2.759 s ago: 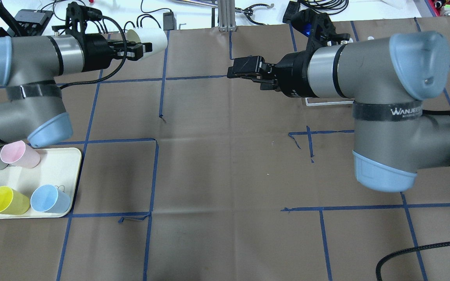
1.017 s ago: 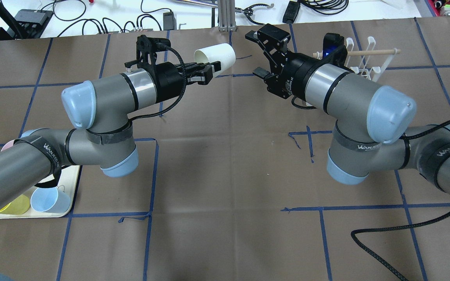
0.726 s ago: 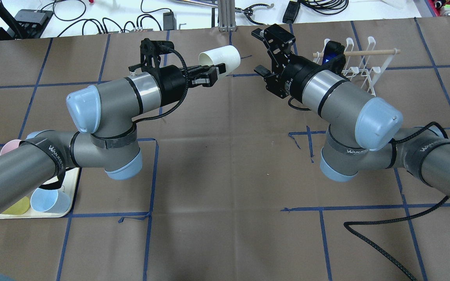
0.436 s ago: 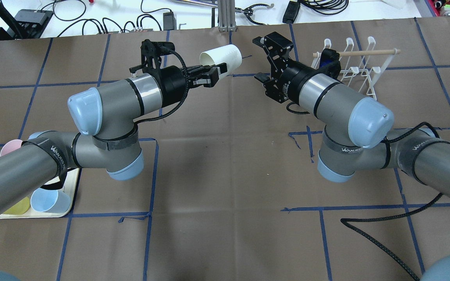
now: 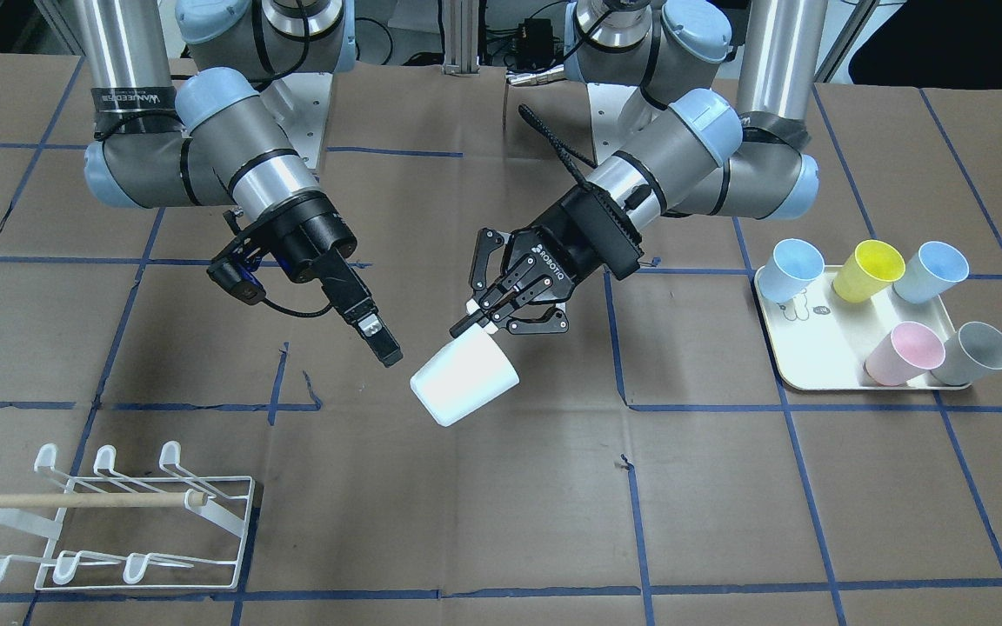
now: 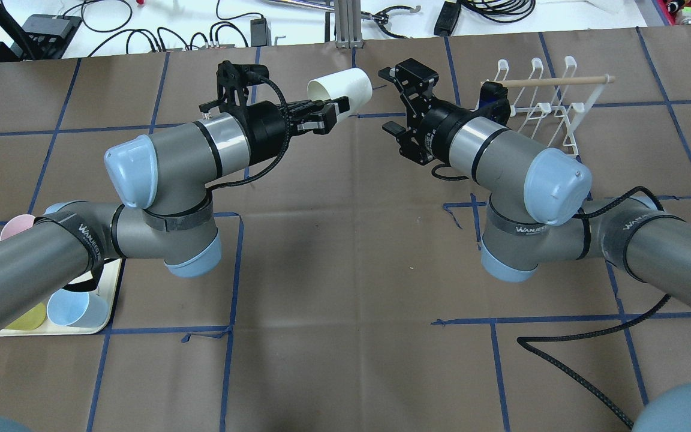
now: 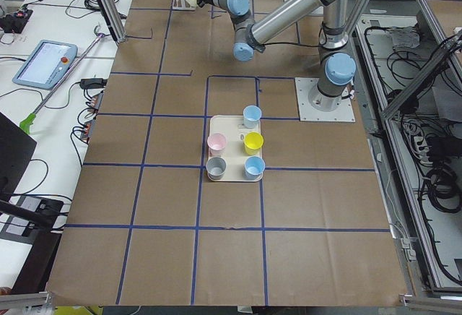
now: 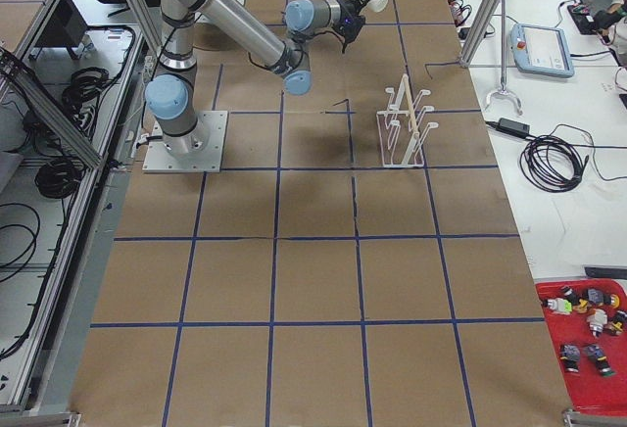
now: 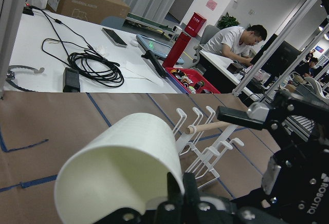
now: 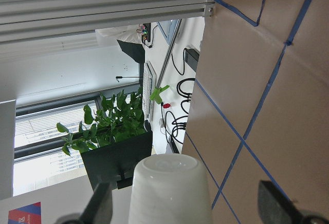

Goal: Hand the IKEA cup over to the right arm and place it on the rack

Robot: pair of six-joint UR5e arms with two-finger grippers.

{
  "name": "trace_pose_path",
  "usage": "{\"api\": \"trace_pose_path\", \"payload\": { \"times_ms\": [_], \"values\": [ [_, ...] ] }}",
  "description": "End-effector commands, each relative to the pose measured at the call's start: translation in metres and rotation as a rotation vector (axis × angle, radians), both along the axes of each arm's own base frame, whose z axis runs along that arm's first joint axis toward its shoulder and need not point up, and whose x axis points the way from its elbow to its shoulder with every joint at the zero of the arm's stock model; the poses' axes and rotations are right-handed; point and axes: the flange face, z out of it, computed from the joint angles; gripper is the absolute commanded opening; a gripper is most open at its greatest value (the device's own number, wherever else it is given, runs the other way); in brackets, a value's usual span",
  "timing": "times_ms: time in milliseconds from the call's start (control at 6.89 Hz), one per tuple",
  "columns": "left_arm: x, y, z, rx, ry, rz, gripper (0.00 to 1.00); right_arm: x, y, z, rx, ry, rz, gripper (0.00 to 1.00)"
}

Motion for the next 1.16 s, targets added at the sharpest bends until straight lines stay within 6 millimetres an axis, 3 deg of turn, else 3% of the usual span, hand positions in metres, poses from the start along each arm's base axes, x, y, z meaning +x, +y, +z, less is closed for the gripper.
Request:
{"api": "trace_pose_path", "payload": {
  "times_ms": [0, 436, 1017],
  "values": [
    [0.0, -0.001, 0.0, 0.002, 0.001, 0.002, 0.0, 0.008, -0.009, -0.006, 0.013, 0.0, 0.016, 0.99],
    [-0.002, 0.0, 0.0, 0.005, 0.004, -0.001, 0.0, 0.03, -0.024, -0.011, 0.011, 0.0, 0.051, 0.99],
    [-0.003, 0.0, 0.0, 0.024, 0.017, 0.007, 0.0, 0.032, -0.036, -0.01, 0.002, -0.008, 0.051, 0.99]
  ]
}}
